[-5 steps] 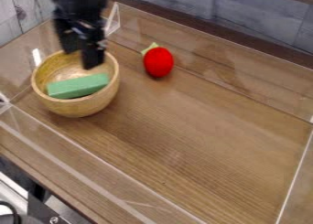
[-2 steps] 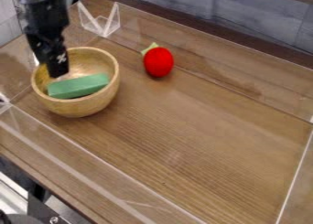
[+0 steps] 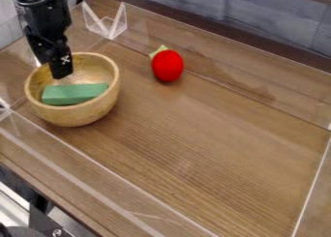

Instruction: Remove the green stick from the brown bowl and put it on the table

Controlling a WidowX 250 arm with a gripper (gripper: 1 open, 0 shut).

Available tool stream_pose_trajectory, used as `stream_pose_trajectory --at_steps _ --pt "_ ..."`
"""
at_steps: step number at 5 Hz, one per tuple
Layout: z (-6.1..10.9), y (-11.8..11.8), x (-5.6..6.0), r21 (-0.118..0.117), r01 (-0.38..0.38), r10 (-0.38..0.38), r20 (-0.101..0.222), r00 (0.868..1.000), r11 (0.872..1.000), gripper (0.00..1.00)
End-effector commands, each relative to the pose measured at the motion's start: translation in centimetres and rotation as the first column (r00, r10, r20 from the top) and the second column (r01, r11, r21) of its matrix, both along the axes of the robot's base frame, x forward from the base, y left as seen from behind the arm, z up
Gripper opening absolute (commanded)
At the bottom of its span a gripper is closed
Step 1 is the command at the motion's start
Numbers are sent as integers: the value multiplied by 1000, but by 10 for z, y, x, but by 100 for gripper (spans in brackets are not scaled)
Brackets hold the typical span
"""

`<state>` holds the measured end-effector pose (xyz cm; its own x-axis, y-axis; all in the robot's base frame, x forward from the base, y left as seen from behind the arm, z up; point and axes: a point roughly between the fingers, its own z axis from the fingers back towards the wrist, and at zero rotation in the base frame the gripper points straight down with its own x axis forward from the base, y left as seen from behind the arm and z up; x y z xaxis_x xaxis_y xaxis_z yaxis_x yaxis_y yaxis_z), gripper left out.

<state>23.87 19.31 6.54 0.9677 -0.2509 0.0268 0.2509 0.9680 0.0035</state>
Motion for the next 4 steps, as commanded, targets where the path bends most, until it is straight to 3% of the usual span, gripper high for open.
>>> stream_pose_trajectory --at_steps 1,2,4 --pt "-5 5 -3 11 -41 41 21 999 999 0" --pt "-17 8 -11 -5 -90 90 20 996 996 0" --pt "-11 3 -3 -55 -143 144 16 989 988 0"
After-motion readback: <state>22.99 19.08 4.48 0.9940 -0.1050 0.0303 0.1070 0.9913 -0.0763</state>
